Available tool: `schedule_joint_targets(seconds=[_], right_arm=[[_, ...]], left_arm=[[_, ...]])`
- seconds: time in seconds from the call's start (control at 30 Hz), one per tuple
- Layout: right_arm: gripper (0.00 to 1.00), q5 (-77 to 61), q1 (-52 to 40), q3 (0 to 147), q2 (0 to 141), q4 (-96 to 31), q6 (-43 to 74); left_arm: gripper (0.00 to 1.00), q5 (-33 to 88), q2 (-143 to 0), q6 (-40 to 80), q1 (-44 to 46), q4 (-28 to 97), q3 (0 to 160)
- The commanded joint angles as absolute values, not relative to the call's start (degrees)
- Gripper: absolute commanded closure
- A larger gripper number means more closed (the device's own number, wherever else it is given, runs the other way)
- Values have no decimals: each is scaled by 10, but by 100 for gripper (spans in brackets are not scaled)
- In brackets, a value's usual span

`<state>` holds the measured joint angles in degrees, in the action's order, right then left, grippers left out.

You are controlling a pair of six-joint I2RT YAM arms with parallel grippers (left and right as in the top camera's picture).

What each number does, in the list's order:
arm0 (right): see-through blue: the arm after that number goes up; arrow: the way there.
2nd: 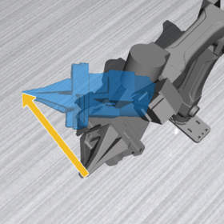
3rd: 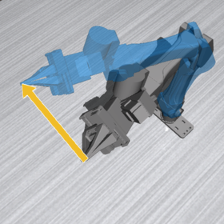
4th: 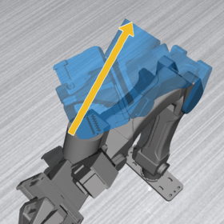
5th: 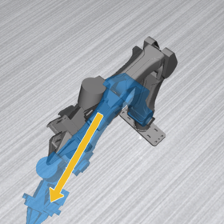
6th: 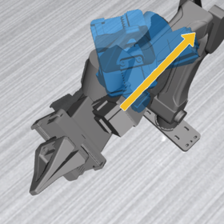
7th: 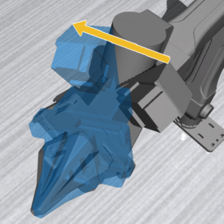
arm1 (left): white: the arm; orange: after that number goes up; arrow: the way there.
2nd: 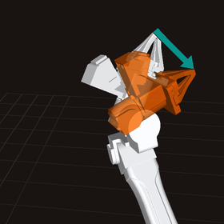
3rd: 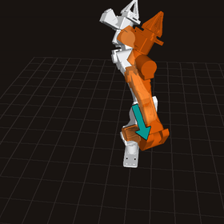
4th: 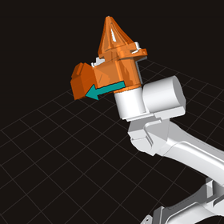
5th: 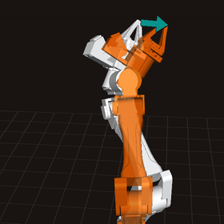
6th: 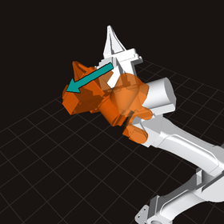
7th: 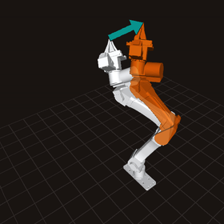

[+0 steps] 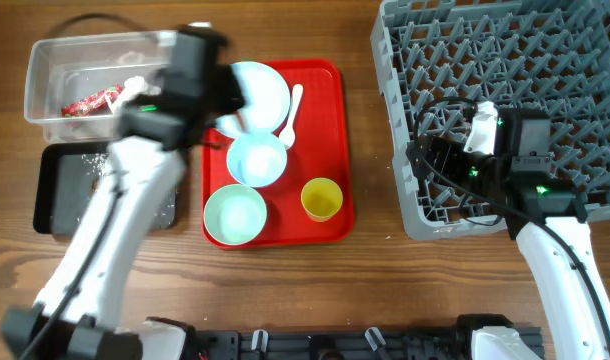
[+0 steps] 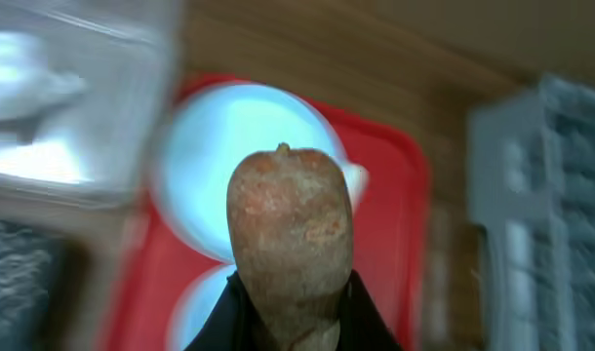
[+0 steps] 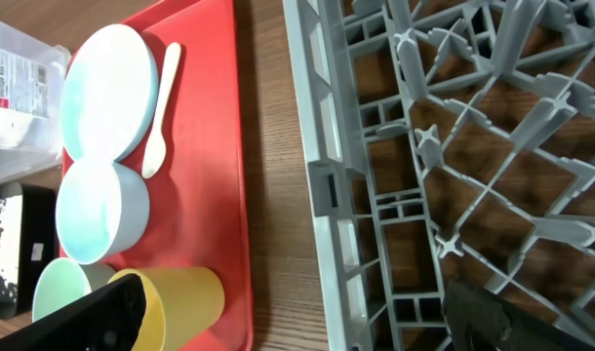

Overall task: Sort waste into correct bins and load items into the dishwasher rack
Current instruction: 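Carry the carrot left and drop it onto the black tray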

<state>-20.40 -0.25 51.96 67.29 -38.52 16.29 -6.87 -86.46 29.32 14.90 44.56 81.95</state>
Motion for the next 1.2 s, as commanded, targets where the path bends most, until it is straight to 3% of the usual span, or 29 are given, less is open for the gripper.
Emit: schedule_joint_targets(seconds=[0.0, 0.3, 0.77, 0.93, 1.17], right_arm=[[0, -193, -5, 529, 677, -382, 166], [0, -193, -5, 529, 677, -382, 166], [0, -193, -5, 529, 677, -391, 166], [0, -193, -5, 529, 677, -391, 165], [0, -193, -5, 529, 677, -391, 165]], left_arm=[[96, -155, -853, 331, 46, 513, 822], [96, -148, -901, 484, -168, 579, 771], [95, -149, -1006, 521, -260, 473, 652], [77, -164, -1017, 514, -272, 455, 651], [62, -178, -1018, 512, -273, 441, 651]])
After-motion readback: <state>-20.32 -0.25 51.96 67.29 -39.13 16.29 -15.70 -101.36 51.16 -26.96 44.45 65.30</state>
